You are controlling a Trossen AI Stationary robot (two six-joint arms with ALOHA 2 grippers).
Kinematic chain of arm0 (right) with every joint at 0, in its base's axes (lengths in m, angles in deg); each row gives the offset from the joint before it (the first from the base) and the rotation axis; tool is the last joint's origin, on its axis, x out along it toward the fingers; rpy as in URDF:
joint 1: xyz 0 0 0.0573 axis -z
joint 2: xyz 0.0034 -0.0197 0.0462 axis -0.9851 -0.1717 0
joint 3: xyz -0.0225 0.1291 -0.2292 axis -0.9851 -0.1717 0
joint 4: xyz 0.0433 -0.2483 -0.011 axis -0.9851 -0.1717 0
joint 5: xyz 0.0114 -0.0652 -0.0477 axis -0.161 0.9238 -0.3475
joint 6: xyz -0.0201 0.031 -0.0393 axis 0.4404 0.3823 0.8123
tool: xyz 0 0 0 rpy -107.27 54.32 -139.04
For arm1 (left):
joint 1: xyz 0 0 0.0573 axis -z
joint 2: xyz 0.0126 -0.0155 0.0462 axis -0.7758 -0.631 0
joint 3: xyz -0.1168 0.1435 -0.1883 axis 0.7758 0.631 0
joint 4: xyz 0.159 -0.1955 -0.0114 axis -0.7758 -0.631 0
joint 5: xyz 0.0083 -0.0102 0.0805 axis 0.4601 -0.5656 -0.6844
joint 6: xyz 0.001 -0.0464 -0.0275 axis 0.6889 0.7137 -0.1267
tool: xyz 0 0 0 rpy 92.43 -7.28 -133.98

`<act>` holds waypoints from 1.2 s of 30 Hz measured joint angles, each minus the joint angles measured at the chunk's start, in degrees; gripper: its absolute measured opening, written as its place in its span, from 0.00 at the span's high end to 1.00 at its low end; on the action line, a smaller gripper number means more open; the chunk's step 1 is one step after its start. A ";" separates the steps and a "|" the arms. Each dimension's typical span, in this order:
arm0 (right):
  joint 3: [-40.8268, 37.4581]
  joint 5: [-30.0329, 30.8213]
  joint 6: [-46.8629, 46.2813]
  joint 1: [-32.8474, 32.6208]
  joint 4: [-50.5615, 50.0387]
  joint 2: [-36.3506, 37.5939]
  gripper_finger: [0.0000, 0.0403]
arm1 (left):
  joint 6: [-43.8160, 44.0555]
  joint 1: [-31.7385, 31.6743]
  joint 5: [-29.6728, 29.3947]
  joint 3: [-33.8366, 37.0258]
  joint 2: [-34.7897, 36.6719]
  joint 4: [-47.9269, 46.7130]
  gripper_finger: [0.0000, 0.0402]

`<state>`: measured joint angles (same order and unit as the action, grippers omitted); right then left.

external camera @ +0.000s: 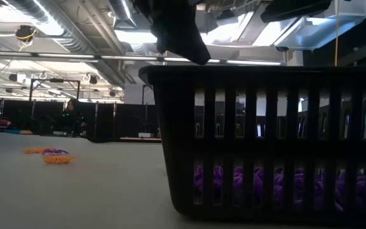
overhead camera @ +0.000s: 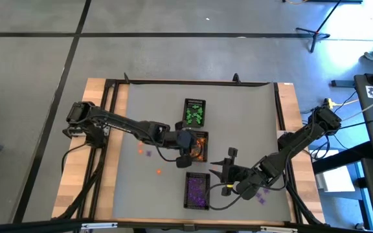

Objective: Sort Halloween decoration
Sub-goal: Put the orange spider toy into the middle black bin

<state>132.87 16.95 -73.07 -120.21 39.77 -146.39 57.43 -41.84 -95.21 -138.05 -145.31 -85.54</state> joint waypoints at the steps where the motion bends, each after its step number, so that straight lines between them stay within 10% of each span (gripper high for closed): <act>1: 0.00 0.00 0.00 0.01 -0.24 0.00 0.69 | 0.02 0.30 0.40 0.00 0.00 -0.23 0.77; 12: 0.00 -10.55 -10.58 0.00 -8.35 0.00 0.69 | -0.27 8.73 1.59 0.00 -0.38 -3.96 0.71; 21: 0.00 -17.39 -23.02 0.69 -17.03 -0.66 0.69 | 3.06 16.67 -8.70 6.40 7.79 -4.80 0.72; 36: -7.08 -32.49 -22.17 12.56 -7.47 -11.12 0.63 | 6.51 17.25 -13.70 40.92 29.79 43.28 0.72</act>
<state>125.79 -15.54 -95.24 -107.65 32.30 -157.51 63.95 -24.58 -108.91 -97.13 -115.52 -42.26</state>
